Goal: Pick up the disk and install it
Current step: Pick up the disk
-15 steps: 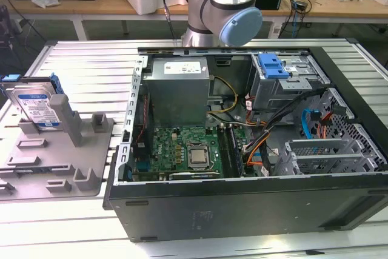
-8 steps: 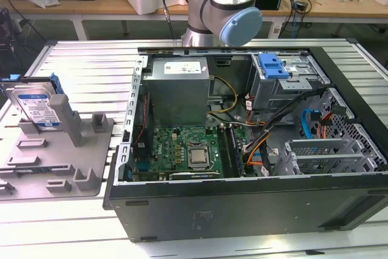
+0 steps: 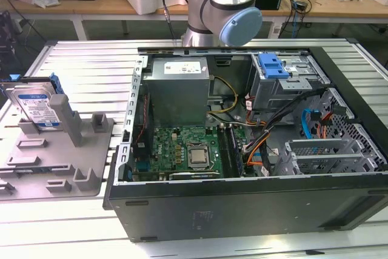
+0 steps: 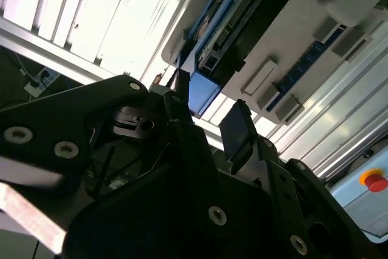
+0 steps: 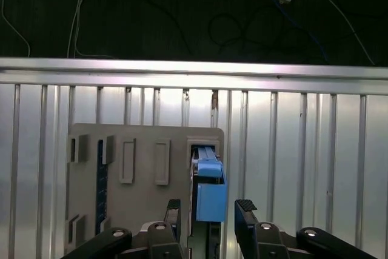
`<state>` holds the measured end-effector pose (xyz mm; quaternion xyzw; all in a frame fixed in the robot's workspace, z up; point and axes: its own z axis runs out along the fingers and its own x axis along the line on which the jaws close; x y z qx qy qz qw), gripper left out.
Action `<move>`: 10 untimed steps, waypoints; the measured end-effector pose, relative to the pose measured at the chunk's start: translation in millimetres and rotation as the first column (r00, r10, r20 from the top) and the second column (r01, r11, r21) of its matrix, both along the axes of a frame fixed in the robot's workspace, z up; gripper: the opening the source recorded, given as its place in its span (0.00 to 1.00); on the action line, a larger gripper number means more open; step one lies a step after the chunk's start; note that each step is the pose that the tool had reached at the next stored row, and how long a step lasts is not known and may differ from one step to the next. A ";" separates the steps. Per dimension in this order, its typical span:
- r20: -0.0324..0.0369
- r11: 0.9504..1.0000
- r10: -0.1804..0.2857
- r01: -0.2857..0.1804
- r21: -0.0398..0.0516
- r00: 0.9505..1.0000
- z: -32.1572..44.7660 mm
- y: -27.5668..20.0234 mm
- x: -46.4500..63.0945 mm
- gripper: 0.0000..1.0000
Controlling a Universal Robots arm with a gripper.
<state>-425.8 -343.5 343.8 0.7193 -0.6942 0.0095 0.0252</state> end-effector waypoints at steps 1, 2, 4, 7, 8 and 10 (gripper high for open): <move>0.000 1.000 0.000 0.000 0.000 1.000 -0.4 0.0 -0.1 0.48; 0.000 1.000 0.000 0.000 0.000 1.000 -1.0 0.0 -0.1 0.48; 0.000 1.000 0.000 0.000 0.000 1.000 -2.1 0.0 -0.2 0.48; 0.000 1.000 0.000 0.000 0.000 1.000 -3.3 0.0 -0.2 0.48; 0.000 1.000 0.000 0.000 0.000 1.000 -3.8 0.0 -0.2 0.48; 0.000 1.000 0.000 0.000 0.001 1.000 -4.9 -0.3 -0.2 0.48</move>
